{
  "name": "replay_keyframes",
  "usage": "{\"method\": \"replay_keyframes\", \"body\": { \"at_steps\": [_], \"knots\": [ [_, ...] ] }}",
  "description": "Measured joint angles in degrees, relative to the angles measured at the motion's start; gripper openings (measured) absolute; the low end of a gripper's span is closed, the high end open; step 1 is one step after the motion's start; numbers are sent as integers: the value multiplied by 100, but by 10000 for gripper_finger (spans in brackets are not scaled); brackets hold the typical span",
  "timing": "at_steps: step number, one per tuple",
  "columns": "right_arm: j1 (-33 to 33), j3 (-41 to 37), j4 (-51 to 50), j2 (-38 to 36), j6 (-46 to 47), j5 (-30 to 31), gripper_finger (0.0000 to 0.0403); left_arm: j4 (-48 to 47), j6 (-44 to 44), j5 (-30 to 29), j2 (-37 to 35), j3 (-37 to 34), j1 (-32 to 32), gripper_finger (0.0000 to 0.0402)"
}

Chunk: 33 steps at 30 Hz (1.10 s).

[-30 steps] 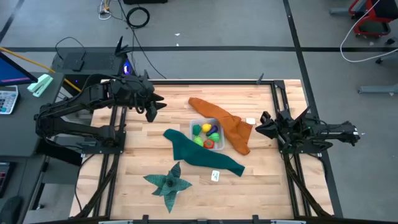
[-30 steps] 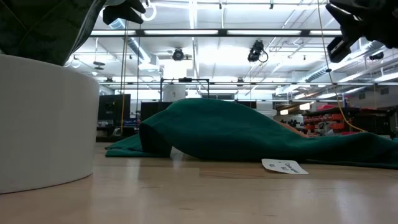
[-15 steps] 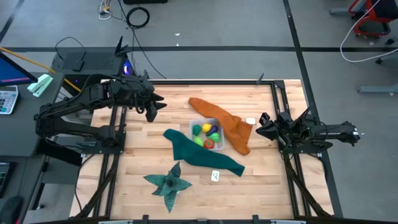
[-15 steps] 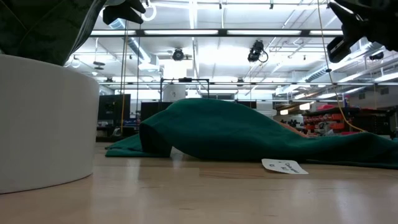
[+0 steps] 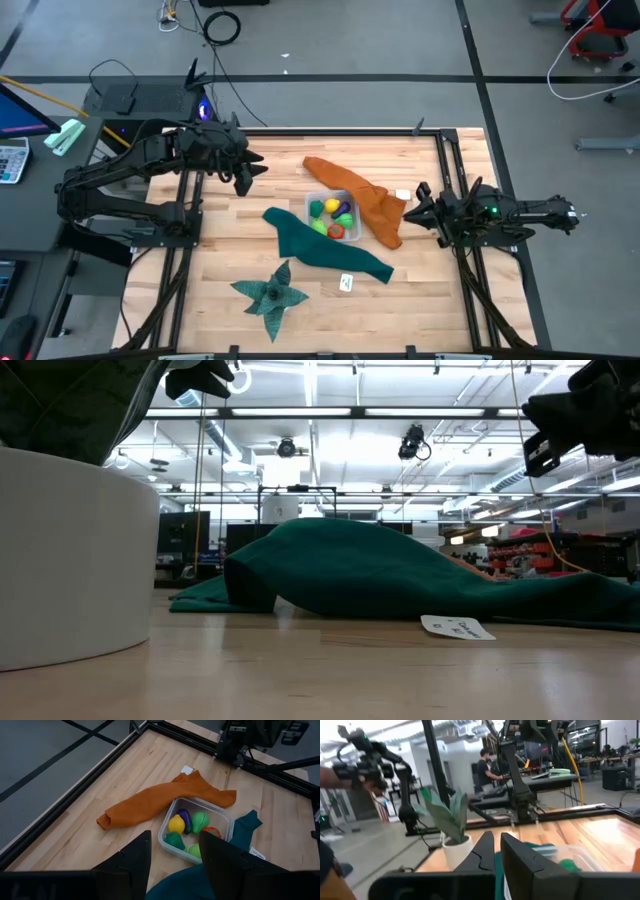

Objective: Pick and placing Produce into tupperware
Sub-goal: Return to Home Position

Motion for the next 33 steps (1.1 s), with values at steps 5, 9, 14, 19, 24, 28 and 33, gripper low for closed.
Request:
{"method": "replay_keyframes", "body": {
  "at_steps": [5, 9, 14, 19, 24, 28, 33],
  "knots": [
    [0, 0, -188, 0, -292, 2, 0, 0, -2, 0, 0, 0, 0, 172],
    [0, 0, -281, 0, -307, 0, 0, 4, 21, 0, 0, 0, 0, 172],
    [0, 0, -287, 0, -141, -4, 0, 288, 215, 0, -215, -7, -4, 172],
    [0, 0, -287, 0, -140, -7, 0, 898, 548, -347, -757, -4, -2, 172],
    [0, 0, -287, 0, -137, -9, 0, 1167, 662, -457, -1240, -76, -25, 172],
    [0, 0, -287, 0, -135, -9, 0, 2361, 627, -625, -1882, -1142, -186, 172],
    [0, 0, -287, 0, -135, -9, 0, 4085, 424, -636, -2552, -2785, -310, 172]
  ]
}}
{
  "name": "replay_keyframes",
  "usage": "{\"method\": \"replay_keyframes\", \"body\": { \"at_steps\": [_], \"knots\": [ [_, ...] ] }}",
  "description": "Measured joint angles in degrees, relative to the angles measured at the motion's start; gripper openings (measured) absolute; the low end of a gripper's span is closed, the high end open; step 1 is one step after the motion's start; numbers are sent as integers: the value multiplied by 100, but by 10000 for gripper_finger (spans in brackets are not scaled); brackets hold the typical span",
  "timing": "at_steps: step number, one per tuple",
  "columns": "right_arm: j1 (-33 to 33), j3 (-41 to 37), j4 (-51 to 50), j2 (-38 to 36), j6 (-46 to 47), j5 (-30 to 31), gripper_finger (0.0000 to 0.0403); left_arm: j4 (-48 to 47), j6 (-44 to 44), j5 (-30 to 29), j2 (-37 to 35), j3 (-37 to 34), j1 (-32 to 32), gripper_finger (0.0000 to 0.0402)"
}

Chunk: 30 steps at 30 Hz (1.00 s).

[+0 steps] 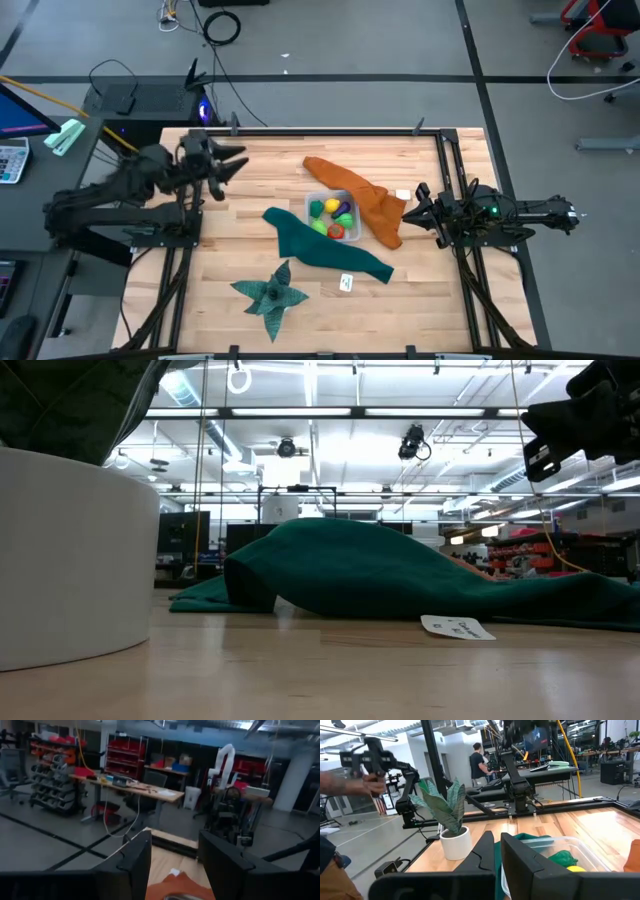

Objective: Pick and placing Produce into tupperware
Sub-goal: Return to Home Position

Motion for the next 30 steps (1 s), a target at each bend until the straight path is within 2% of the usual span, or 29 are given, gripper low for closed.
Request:
{"method": "replay_keyframes", "body": {
  "at_steps": [8, 17, 21, 30],
  "knots": [
    [0, 0, 0, 0, 2, 0, 0, 280, -315, -13, -164, -1290, -116, 172],
    [0, 0, 0, 0, 5, 0, 0, 2420, -386, -162, -508, -2702, -289, 171],
    [0, 0, 0, 0, 6, 0, 0, 2741, -385, -162, -820, -2930, -383, 171],
    [0, 0, 0, 0, 6, 0, 0, 2344, -41, -343, -1451, -2948, -721, 171]
  ]
}}
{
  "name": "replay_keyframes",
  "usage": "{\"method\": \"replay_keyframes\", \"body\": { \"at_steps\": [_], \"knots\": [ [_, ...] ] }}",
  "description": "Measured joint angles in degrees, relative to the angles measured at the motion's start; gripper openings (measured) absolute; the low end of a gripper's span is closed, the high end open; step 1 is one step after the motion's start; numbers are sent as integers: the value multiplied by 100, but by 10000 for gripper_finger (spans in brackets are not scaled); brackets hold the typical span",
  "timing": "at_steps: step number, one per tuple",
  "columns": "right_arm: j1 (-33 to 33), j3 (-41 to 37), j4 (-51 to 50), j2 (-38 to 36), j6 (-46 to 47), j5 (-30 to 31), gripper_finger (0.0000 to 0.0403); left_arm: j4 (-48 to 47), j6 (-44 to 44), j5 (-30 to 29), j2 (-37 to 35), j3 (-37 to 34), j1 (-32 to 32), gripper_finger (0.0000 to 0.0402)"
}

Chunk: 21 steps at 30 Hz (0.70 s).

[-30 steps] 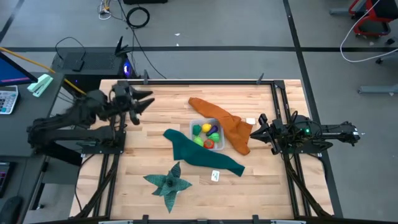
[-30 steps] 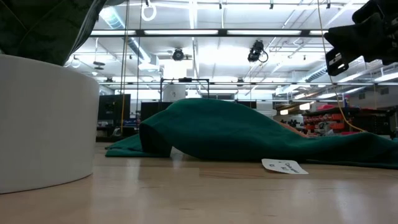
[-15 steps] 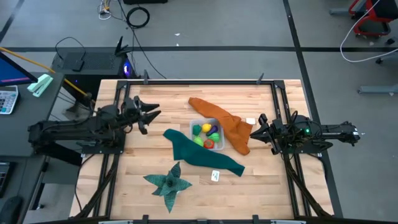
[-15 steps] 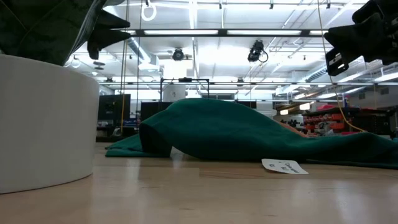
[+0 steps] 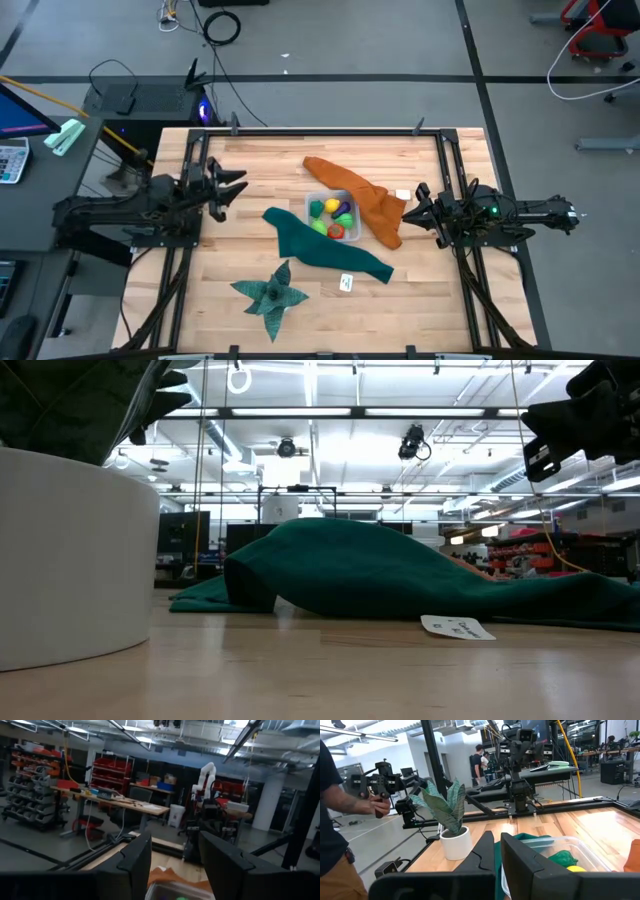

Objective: Pick and placing Produce into tupperware
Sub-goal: Return to Home Position

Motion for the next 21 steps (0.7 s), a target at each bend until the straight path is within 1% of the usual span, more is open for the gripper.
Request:
{"method": "replay_keyframes", "body": {
  "at_steps": [10, 14, 18, 21],
  "knots": [
    [0, 2, 0, 0, 0, 0, 0, -663, 122, -60, -360, 0, -204, 171],
    [0, 1, -1, 0, 0, 0, 0, -706, 249, -64, -441, 0, -204, 171],
    [1, 0, -1, 0, 0, 0, 0, -566, 353, -63, -551, -79, -204, 171],
    [0, 0, -2, 0, 0, 0, 0, -101, 295, -64, -747, -441, -204, 171]
  ]
}}
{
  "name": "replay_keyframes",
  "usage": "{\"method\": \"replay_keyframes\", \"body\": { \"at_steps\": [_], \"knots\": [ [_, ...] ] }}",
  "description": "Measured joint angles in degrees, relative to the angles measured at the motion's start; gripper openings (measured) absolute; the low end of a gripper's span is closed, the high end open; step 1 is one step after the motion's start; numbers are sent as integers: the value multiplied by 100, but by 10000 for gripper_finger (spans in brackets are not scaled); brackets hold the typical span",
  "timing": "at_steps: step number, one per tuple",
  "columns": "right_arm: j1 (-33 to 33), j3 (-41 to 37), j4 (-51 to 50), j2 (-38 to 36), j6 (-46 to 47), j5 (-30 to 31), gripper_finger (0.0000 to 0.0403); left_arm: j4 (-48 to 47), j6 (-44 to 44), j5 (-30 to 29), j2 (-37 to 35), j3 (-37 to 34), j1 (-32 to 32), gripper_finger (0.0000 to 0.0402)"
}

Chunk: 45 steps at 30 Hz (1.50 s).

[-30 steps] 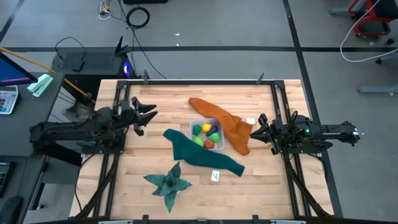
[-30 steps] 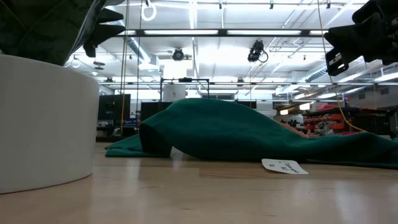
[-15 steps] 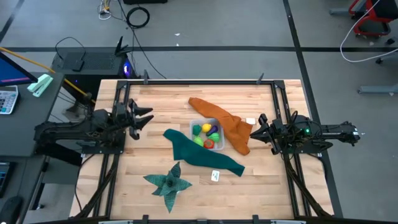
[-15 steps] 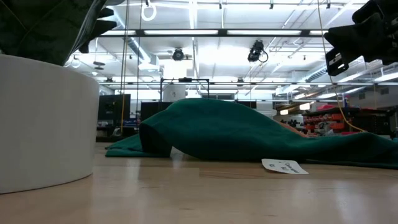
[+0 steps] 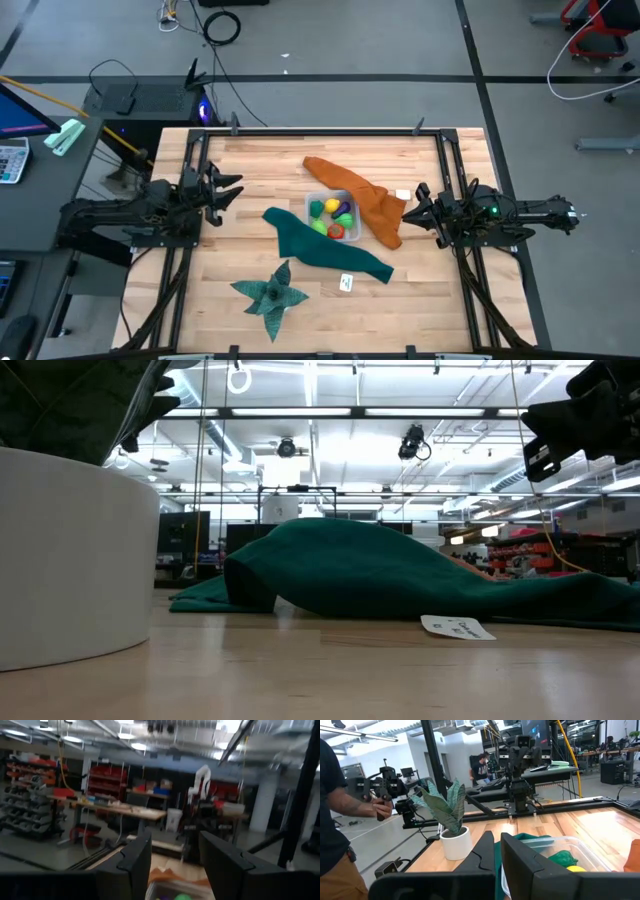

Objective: Pick and placing Produce into tupperware
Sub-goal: Return to Home Position

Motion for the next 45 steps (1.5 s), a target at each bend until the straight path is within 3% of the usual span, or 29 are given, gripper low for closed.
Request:
{"method": "replay_keyframes", "body": {
  "at_steps": [4, 18, 24, 33, 40, 45],
  "knots": [
    [1, 0, 1, 0, 0, 0, 0, 560, -127, 6, -261, -405, -12, 171],
    [0, 2, 0, 0, 0, 0, 0, 341, -50, 86, -479, -486, -22, 171],
    [0, 2, 2, 0, 0, 0, 0, 305, -108, 536, -480, -595, -20, 167],
    [2, 0, 0, 0, 0, 0, 0, 151, -100, 877, -468, -665, -20, 106],
    [1, 0, 0, 0, -2, 0, 0, -440, -280, 1525, -466, -667, -20, 52],
    [2, 2, 0, 2, -2, 0, 0, -664, -367, 1556, -466, -667, -23, 7]
  ]
}}
